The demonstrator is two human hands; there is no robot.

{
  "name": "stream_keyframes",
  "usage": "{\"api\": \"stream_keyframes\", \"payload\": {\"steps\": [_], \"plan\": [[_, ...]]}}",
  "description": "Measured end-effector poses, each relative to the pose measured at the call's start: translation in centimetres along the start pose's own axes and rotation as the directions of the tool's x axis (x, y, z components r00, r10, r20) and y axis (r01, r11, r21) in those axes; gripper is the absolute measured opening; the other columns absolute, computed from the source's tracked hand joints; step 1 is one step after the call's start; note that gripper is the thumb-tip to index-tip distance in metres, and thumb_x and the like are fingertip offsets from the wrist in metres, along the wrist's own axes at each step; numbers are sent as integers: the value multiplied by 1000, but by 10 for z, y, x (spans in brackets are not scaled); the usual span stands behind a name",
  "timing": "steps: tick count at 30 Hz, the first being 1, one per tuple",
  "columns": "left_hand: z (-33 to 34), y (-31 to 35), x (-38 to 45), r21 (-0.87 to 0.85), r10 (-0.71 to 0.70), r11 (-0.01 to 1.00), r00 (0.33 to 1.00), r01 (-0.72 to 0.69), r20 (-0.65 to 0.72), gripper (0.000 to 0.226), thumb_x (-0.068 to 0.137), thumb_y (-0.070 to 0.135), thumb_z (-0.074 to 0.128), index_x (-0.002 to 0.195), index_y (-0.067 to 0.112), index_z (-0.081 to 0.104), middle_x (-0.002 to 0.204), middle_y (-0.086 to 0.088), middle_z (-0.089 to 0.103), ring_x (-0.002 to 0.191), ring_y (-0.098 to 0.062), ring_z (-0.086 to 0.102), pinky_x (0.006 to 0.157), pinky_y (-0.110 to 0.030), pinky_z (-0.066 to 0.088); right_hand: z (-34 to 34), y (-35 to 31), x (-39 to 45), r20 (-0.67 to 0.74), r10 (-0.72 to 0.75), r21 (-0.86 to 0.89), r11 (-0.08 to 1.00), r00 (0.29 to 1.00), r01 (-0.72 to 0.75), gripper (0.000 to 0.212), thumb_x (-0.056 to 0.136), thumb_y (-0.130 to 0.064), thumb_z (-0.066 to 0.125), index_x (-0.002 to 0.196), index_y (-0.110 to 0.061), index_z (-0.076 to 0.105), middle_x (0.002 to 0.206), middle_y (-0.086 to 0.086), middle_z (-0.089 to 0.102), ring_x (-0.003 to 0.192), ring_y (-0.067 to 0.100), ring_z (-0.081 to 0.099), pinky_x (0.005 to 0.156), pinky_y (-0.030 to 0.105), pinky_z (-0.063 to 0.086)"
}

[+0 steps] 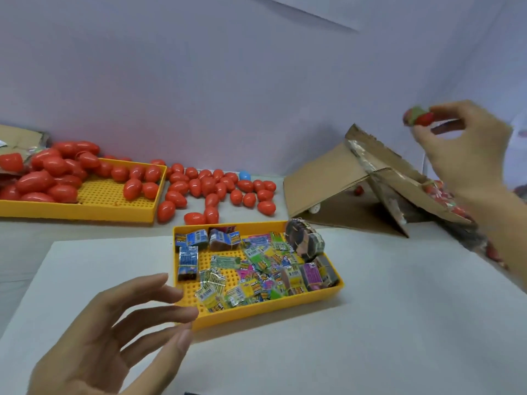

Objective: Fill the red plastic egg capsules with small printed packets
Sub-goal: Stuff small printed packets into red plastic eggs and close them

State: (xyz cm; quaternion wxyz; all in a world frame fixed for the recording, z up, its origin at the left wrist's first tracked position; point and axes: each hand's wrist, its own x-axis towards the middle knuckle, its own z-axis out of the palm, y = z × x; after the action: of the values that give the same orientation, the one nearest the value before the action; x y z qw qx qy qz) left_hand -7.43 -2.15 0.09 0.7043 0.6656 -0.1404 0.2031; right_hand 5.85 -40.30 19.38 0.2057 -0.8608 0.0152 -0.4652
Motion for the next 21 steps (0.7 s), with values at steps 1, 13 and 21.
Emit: {"api": "stream_keyframes", "payload": {"steps": [1,13,21], "plan": [[0,-2,0,14,6,1000,1000,-6,12,69,51,-2,75,111,32,67,94,0,71,77,-23,76,60,-32,61,-3,13,11,40,113,-63,992,993,-110,41,80,-39,76,116,-23,67,116,2,65,91,15,64,85,30,50],[-3,19,17,26,-76,996,954,88,-289,20,69,2,74,82,17,73,70,-12,69,58,-27,69,57,-22,57,38,-135,-180,669,75,675,356,740,-646,16,79,-23,67,94,-23,74,64,1,58,40,7,38,37,17,30],[-80,0,105,396,4,902,913,173,-408,20,87,3,71,86,23,69,80,1,69,74,-15,67,64,-18,54,54,-169,-255,710,-123,663,449,694,-599,21,68,-38,67,88,-38,75,61,5,61,53,24,56,50,36,45]]}}
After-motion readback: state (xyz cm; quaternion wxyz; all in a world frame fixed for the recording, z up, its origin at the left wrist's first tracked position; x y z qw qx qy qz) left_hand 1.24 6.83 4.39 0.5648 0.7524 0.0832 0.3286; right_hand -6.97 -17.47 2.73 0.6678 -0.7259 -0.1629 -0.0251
